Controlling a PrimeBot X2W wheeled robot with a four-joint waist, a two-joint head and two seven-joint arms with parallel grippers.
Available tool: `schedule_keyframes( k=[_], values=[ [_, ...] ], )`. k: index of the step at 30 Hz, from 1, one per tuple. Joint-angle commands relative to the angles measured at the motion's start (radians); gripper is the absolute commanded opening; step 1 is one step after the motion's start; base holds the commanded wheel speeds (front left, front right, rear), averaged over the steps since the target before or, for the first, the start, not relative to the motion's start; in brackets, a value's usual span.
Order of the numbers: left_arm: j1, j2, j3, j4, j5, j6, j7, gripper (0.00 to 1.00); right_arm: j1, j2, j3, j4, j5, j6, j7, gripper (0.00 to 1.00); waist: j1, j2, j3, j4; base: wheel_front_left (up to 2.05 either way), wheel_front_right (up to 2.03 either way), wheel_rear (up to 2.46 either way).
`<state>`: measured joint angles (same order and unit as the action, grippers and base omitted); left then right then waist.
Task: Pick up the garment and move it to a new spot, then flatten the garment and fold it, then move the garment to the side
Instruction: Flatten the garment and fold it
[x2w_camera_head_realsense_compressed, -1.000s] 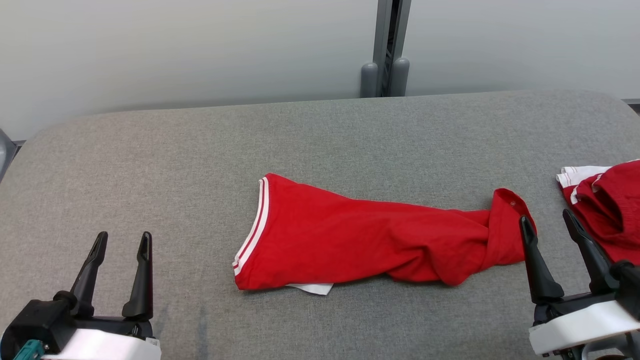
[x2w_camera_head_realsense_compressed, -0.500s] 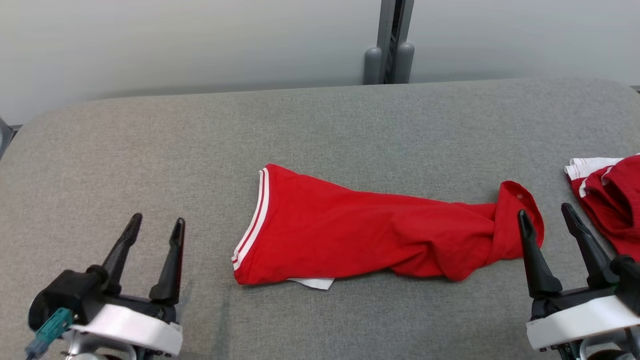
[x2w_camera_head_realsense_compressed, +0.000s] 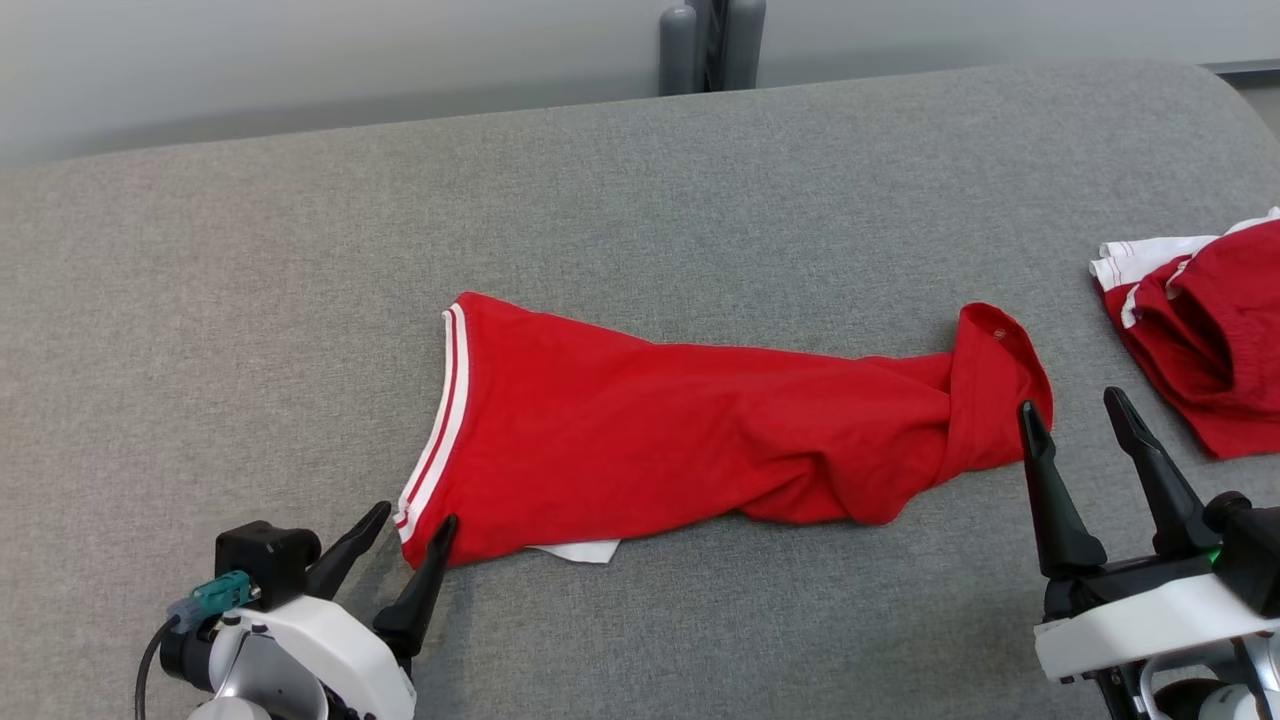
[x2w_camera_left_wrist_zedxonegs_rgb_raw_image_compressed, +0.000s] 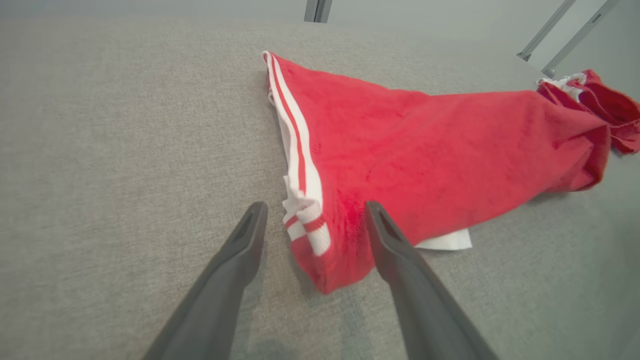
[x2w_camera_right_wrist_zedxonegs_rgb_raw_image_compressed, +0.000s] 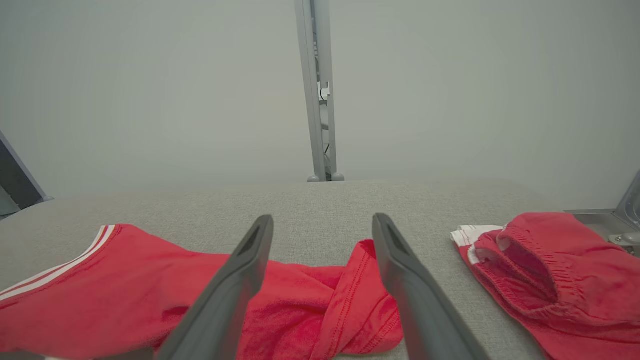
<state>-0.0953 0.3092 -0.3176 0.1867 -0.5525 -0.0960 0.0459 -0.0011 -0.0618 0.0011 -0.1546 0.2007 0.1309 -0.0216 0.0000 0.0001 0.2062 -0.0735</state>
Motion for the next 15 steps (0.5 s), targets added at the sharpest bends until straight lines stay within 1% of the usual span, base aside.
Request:
schedule_keyframes(
  k=[1, 2, 4, 6, 9, 12, 15],
  values=[
    [-0.023, 0.009, -0.005, 0.010, -0.014, -0.008, 0.013, 0.82, -0.012, -0.001, -0.005, 0.004, 0.005, 0.000, -0.010, 1.00, 0.0000, -0.0001, 0.008, -0.005, 0.00, 0.00, 0.00],
    [-0.028, 0.010, -0.007, 0.012, -0.023, -0.011, 0.014, 0.00, -0.014, 0.000, -0.006, 0.006, 0.005, 0.000, -0.012, 1.00, 0.0000, -0.0001, 0.009, -0.006, 0.00, 0.00, 0.00],
    [-0.034, 0.009, -0.016, 0.007, -0.043, -0.020, 0.011, 0.00, -0.018, 0.001, -0.006, 0.010, 0.004, 0.000, -0.014, 1.00, 0.0000, -0.0001, 0.011, -0.006, 0.00, 0.00, 0.00],
    [-0.046, 0.019, -0.018, -0.012, -0.047, -0.024, -0.003, 0.00, -0.023, 0.002, -0.009, 0.013, 0.006, 0.000, -0.017, 1.00, 0.0000, -0.0001, 0.009, -0.004, 0.00, 0.00, 0.00],
    [-0.049, 0.028, -0.022, -0.068, -0.055, -0.027, -0.014, 0.00, -0.019, 0.003, -0.019, 0.015, 0.006, 0.000, -0.020, 1.00, 0.0000, -0.0001, 0.000, 0.006, 0.00, 0.00, 0.00],
    [-0.043, 0.045, -0.020, -0.153, -0.067, -0.027, 0.002, 0.00, -0.008, 0.004, -0.035, 0.018, 0.008, 0.000, -0.021, 1.00, 0.0000, -0.0001, -0.012, 0.022, 0.00, 0.00, 0.00],
    [-0.027, 0.062, -0.024, -0.268, -0.066, -0.013, 0.039, 0.00, 0.001, 0.006, -0.048, 0.022, 0.012, 0.000, -0.024, 1.00, 0.0000, -0.0001, -0.024, 0.045, 0.00, 0.00, 0.00]
  ],
)
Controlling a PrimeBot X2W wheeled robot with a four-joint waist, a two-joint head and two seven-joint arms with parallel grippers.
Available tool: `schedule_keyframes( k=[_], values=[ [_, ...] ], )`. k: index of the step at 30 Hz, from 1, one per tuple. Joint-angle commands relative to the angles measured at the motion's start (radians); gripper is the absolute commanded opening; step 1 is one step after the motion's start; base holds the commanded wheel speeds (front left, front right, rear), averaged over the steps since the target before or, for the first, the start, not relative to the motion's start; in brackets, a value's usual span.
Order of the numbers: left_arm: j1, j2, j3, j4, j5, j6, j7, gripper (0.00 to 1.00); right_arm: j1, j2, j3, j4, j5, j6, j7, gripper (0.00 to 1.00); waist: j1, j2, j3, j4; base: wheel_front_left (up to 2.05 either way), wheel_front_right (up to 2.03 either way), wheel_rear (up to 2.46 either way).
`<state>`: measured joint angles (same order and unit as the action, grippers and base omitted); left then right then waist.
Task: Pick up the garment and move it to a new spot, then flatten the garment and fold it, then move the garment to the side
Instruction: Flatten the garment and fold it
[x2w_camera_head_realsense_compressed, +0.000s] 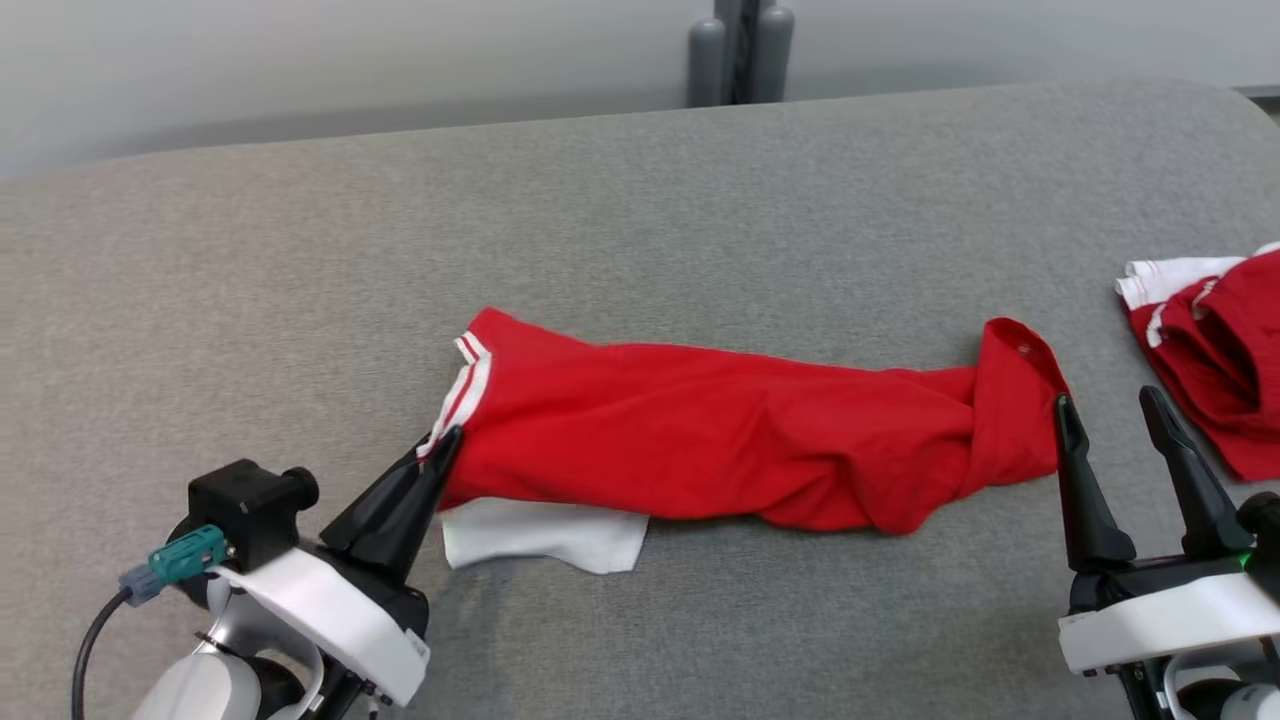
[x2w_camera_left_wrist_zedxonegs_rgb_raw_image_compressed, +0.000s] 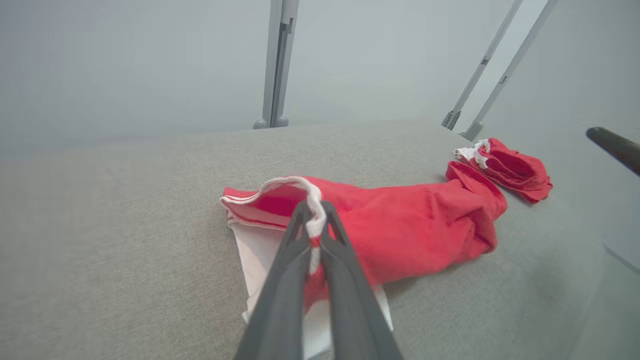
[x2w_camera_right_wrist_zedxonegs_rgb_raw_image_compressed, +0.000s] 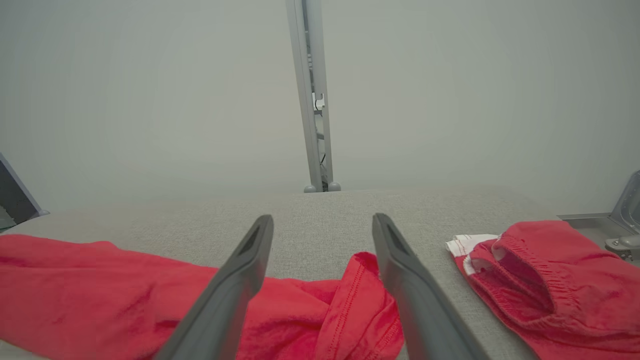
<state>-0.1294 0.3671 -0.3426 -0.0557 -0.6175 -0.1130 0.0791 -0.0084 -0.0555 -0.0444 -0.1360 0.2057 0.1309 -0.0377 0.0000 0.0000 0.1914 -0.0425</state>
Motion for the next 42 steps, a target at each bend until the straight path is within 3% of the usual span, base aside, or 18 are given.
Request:
schedule_keyframes(
  k=[1, 11, 15, 21, 30, 35, 36, 37, 42],
  values=[
    [0.014, 0.012, -0.001, -0.066, -0.002, 0.010, 0.021, 0.00, 0.009, -0.001, -0.006, 0.005, 0.007, 0.000, -0.007, 1.00, 0.0000, 0.0000, -0.013, 0.022, 0.00, 0.00, 0.00],
    [0.059, 0.058, 0.016, -0.417, -0.016, 0.068, 0.122, 0.00, 0.007, 0.002, -0.026, 0.010, 0.013, 0.000, -0.003, 1.00, 0.0000, 0.0000, -0.030, 0.076, 0.00, 0.00, 0.00],
    [0.044, 0.075, 0.052, -0.450, -0.019, 0.097, 0.146, 0.00, -0.013, 0.002, -0.018, 0.002, 0.021, 0.000, -0.001, 1.00, 0.0000, 0.0000, -0.012, 0.061, 0.00, 0.00, 0.00],
    [-0.039, 0.053, 0.127, -0.247, -0.075, 0.097, 0.098, 0.00, -0.042, 0.003, -0.011, 0.013, 0.033, 0.000, -0.014, 1.00, 0.0000, 0.0000, 0.043, -0.011, 0.00, 0.00, 0.00],
    [-0.258, 0.019, 0.173, 0.189, -0.096, 0.032, -0.041, 0.00, -0.078, 0.003, 0.014, 0.045, 0.061, 0.000, -0.042, 1.00, 0.0000, 0.0000, 0.141, -0.118, 0.00, 0.00, 0.00],
    [-0.367, 0.016, 0.156, 0.393, -0.078, 0.006, -0.111, 0.00, -0.098, 0.003, 0.015, 0.057, 0.065, 0.000, -0.058, 1.00, 0.0000, 0.0000, 0.178, -0.140, 0.00, 0.00, 0.00],
    [-0.385, 0.011, 0.155, 0.429, -0.077, 0.003, -0.128, 0.18, -0.100, 0.003, 0.014, 0.061, 0.066, 0.000, -0.062, 1.00, 0.0000, 0.0000, 0.180, -0.141, 0.00, 0.00, 0.00],
    [-0.397, 0.009, 0.147, 0.461, -0.068, 0.000, -0.140, 1.00, -0.102, 0.003, 0.012, 0.064, 0.067, 0.000, -0.064, 1.00, 0.0000, 0.0000, 0.182, -0.141, 0.00, 0.00, 0.00],
    [-0.417, -0.006, 0.128, 0.536, -0.029, 0.004, -0.235, 1.00, -0.108, 0.003, 0.007, 0.075, 0.058, 0.000, -0.070, 1.00, 0.0000, 0.0000, 0.165, -0.126, 0.00, 0.00, 0.00]
  ],
)
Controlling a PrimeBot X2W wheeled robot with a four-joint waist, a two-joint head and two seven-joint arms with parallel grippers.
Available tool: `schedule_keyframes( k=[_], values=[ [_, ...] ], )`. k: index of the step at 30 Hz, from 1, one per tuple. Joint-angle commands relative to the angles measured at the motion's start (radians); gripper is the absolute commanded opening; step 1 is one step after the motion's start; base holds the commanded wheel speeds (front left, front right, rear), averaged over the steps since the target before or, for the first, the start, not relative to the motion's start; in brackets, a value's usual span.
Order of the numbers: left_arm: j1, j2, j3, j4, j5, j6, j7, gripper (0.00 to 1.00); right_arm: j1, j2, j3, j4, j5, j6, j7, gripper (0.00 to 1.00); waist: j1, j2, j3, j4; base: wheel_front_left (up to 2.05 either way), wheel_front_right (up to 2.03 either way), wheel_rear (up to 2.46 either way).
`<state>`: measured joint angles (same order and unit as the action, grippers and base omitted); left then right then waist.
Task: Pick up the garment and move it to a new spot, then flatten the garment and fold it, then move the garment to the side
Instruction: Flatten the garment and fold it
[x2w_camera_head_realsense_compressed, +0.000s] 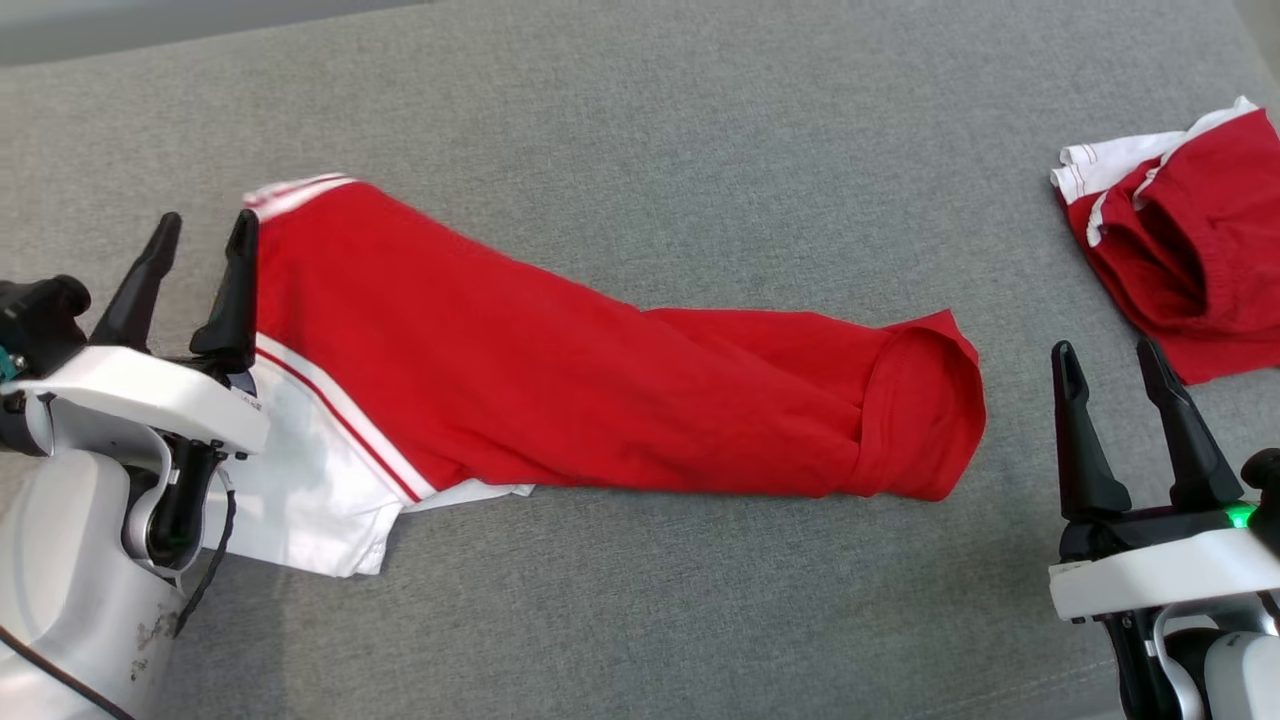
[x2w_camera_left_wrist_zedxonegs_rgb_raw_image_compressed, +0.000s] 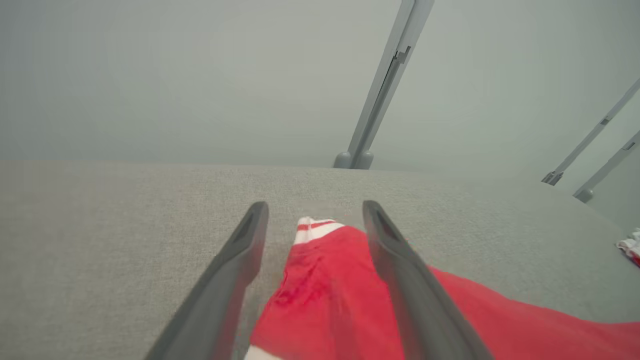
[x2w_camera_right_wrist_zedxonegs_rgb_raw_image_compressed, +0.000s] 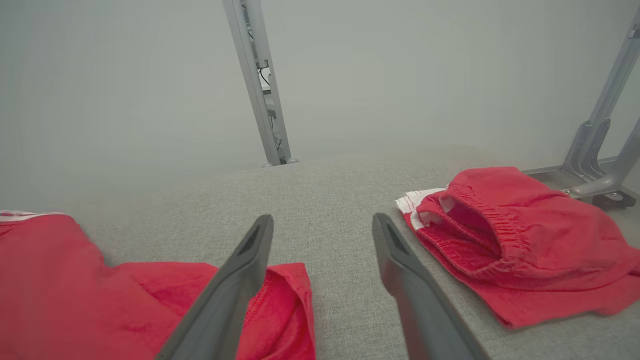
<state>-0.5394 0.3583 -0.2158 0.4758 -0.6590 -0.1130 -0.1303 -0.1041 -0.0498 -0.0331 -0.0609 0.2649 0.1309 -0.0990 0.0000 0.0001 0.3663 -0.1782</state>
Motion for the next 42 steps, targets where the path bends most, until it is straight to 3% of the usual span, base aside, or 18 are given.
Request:
schedule_keyframes(
  k=[1, 8, 20, 28, 42],
  values=[
    [0.001, -0.001, 0.001, 0.005, 0.023, 0.009, -0.050, 1.00, -0.012, -0.003, -0.005, 0.001, -0.004, 0.000, -0.008, 1.00, 0.0000, -0.0001, -0.018, 0.015, 0.00, 0.00, 0.00],
    [0.083, -0.009, 0.024, -0.085, 0.086, 0.061, -0.124, 1.00, -0.005, -0.003, -0.005, -0.005, -0.036, 0.000, 0.007, 1.00, 0.0000, -0.0001, -0.062, 0.062, 0.00, 0.00, 0.00],
    [0.408, -0.045, 0.147, -0.543, 0.258, 0.185, -0.132, 1.00, 0.032, -0.018, 0.013, -0.003, -0.076, 0.000, 0.044, 1.00, 0.0000, -0.0001, -0.160, 0.148, 0.00, 0.00, 0.00],
    [0.527, -0.060, 0.136, -0.621, 0.273, 0.211, -0.125, 1.00, 0.063, -0.024, 0.014, -0.010, -0.078, 0.000, 0.065, 1.00, 0.0000, -0.0001, -0.199, 0.172, 0.00, 0.00, 0.00],
    [0.506, -0.066, 0.101, -0.624, 0.268, 0.201, -0.112, 1.00, 0.147, -0.036, 0.000, 0.058, -0.060, 0.000, 0.121, 1.00, 0.0000, -0.0001, -0.166, 0.186, 0.00, 0.00, 0.00]
  ],
)
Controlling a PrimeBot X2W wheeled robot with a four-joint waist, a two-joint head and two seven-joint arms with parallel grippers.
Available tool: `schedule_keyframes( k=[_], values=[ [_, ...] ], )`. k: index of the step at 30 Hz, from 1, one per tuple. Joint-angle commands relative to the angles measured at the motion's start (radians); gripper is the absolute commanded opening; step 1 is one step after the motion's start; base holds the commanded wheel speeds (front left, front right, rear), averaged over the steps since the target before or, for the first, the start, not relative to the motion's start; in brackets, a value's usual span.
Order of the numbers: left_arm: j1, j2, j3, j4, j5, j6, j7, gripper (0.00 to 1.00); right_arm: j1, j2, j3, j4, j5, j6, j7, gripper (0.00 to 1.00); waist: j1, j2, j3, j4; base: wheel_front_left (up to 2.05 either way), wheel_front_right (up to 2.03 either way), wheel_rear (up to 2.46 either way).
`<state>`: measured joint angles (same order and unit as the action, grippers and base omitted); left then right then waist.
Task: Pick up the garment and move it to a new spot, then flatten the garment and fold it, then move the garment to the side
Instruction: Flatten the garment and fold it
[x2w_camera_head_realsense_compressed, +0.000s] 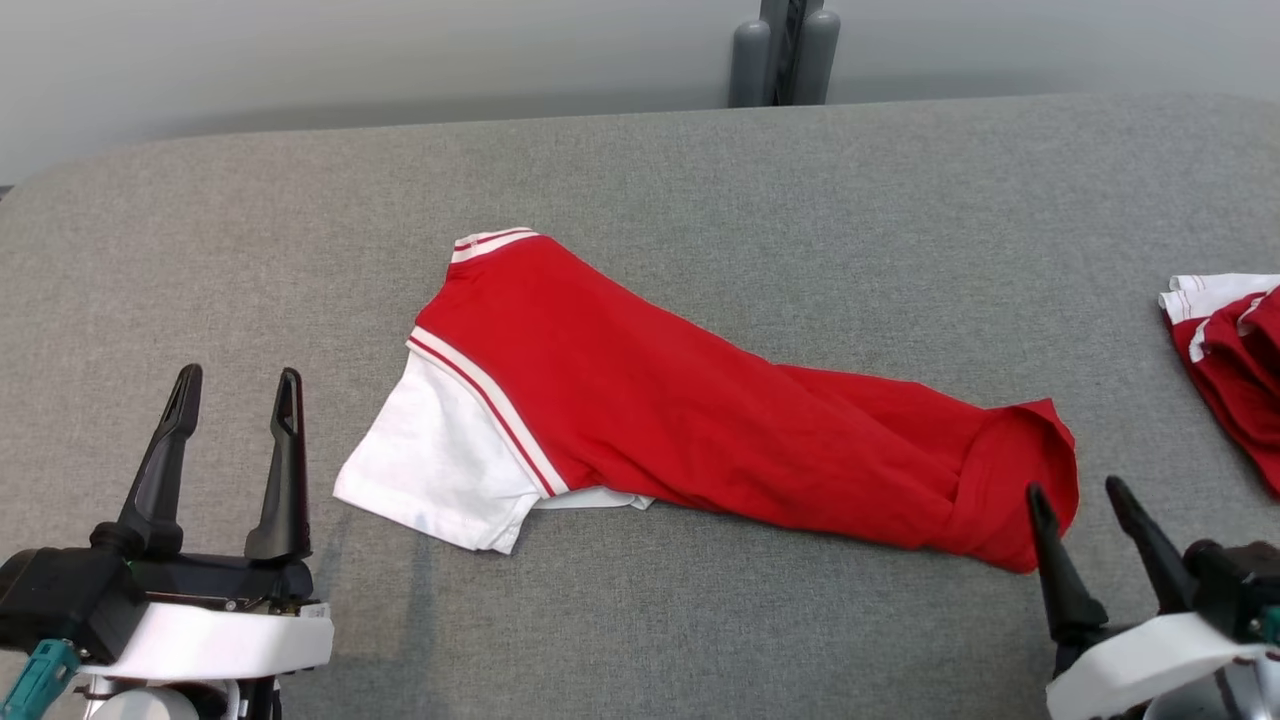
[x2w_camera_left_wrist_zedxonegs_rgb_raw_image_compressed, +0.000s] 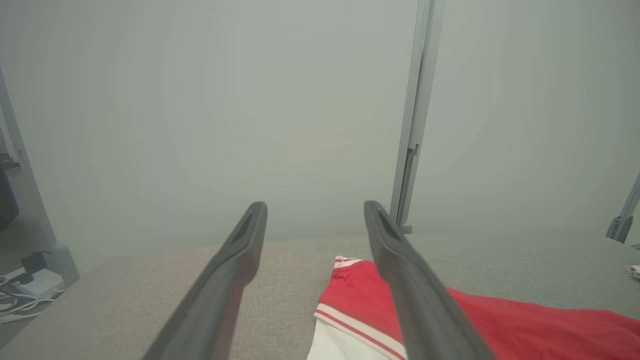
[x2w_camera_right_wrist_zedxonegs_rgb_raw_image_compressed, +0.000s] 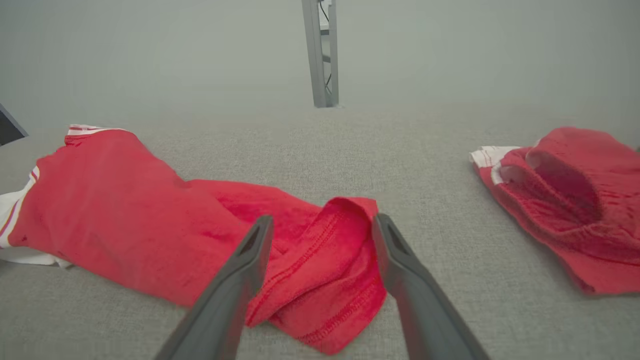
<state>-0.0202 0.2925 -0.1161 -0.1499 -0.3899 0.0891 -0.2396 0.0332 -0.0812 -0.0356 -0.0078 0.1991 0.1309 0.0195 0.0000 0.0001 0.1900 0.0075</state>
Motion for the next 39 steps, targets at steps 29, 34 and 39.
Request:
schedule_keyframes(
  k=[29, 34, 39],
  values=[
    [-0.079, -0.015, 0.001, 0.071, -0.006, -0.035, -0.021, 1.00, -0.118, -0.036, 0.199, -0.036, 0.165, 0.000, -0.019, 0.00, 0.0000, -0.0001, 0.101, -0.022, 0.00, 0.00, 0.00],
    [-0.077, -0.018, 0.005, 0.071, -0.005, -0.038, -0.023, 1.00, -0.072, -0.118, 0.223, -0.230, 0.292, 0.000, 0.177, 0.00, 0.0000, -0.0001, 0.091, -0.029, 0.00, 0.00, 0.00],
    [-0.076, -0.024, 0.008, 0.065, -0.005, -0.041, -0.024, 1.00, -0.044, -0.154, 0.202, -0.428, 0.417, 0.000, 0.373, 0.00, 0.0000, -0.0001, 0.092, -0.026, 0.00, 0.00, 0.00]
  ],
)
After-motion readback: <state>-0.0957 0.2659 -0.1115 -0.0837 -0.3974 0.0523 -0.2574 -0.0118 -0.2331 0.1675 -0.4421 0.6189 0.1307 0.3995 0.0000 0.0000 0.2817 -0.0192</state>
